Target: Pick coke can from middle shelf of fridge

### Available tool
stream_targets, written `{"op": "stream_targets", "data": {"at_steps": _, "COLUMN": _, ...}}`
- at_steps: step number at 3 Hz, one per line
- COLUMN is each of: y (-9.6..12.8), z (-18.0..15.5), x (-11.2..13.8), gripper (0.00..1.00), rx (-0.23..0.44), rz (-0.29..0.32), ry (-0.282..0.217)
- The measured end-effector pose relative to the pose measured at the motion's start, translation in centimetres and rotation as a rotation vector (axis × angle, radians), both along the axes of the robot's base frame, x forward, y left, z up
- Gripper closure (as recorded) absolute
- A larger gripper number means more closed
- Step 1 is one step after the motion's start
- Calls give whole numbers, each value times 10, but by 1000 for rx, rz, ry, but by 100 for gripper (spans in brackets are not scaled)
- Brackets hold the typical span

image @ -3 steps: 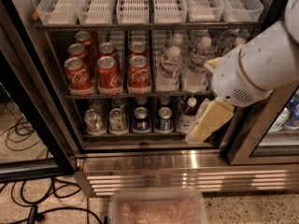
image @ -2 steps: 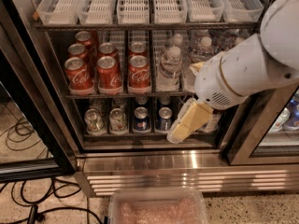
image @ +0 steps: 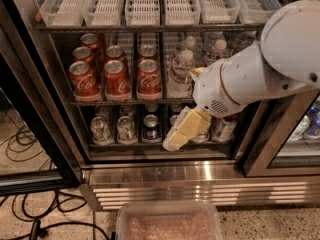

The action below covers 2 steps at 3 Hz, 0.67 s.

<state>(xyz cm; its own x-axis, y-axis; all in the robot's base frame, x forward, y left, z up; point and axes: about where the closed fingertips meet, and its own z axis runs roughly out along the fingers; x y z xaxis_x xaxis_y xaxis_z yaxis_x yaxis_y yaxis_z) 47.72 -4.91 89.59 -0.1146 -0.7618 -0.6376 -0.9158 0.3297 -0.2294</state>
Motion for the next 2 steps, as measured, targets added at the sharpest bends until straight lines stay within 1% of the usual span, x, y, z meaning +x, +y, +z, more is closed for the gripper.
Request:
{"op": "stream_targets", "data": {"at_steps": 1, "y": 12, "z": -14, "x": -4, "gripper": 0, "rx": 62, "rz": -38, "ry": -3}}
{"op": "stream_targets", "data": {"at_steps": 2, "y": 41, "z": -49, "x": -16, "gripper": 0, "rx": 171, "rz": -99, "ry": 15}}
